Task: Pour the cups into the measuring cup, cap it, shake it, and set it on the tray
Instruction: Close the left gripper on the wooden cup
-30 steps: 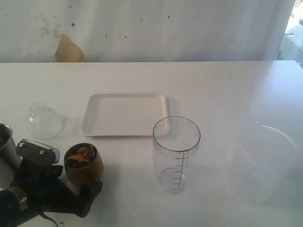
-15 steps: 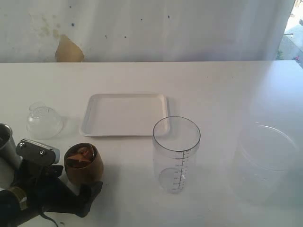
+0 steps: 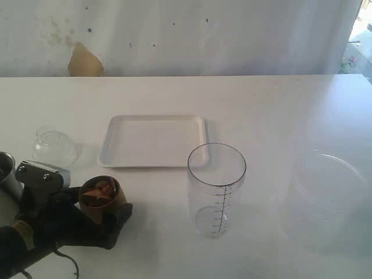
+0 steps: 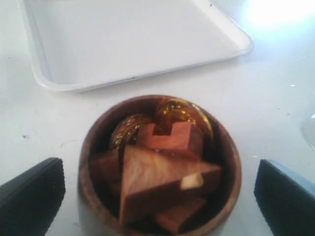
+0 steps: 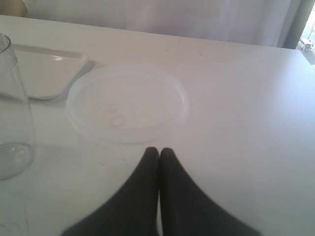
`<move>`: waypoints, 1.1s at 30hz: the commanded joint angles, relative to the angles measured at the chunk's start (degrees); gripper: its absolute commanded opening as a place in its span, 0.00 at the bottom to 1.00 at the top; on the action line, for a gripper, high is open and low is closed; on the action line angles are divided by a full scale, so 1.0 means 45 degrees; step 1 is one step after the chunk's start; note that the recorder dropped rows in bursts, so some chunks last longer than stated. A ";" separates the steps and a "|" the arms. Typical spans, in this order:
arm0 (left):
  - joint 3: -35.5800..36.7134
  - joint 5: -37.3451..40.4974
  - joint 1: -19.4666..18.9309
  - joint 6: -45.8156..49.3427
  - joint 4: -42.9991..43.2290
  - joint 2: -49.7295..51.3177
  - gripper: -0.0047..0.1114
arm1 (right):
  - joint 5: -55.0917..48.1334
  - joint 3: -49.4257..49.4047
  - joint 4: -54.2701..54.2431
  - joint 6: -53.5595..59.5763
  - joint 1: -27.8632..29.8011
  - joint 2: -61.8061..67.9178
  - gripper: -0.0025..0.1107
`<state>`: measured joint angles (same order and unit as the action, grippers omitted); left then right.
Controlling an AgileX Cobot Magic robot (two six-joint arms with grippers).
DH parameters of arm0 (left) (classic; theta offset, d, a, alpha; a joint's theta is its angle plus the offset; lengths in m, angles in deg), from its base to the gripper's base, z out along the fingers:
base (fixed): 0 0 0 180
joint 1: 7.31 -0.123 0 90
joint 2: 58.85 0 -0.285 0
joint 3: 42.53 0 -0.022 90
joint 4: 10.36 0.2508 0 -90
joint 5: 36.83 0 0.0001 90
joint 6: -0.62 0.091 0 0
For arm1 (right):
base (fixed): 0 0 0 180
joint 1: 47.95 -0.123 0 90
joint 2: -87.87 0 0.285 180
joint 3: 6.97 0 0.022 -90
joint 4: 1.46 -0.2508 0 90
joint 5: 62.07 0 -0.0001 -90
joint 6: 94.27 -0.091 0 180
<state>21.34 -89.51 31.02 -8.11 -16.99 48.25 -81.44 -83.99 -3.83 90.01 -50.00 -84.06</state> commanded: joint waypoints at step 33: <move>-0.0315 -0.1792 0.0023 -0.0638 0.0419 0.1796 0.95 | 0.0017 -0.0044 0.0057 0.0002 -0.0050 -0.0063 0.02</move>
<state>19.70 -96.43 31.02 -10.94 -15.42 56.12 -81.44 -83.99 -3.83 90.01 -50.00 -84.06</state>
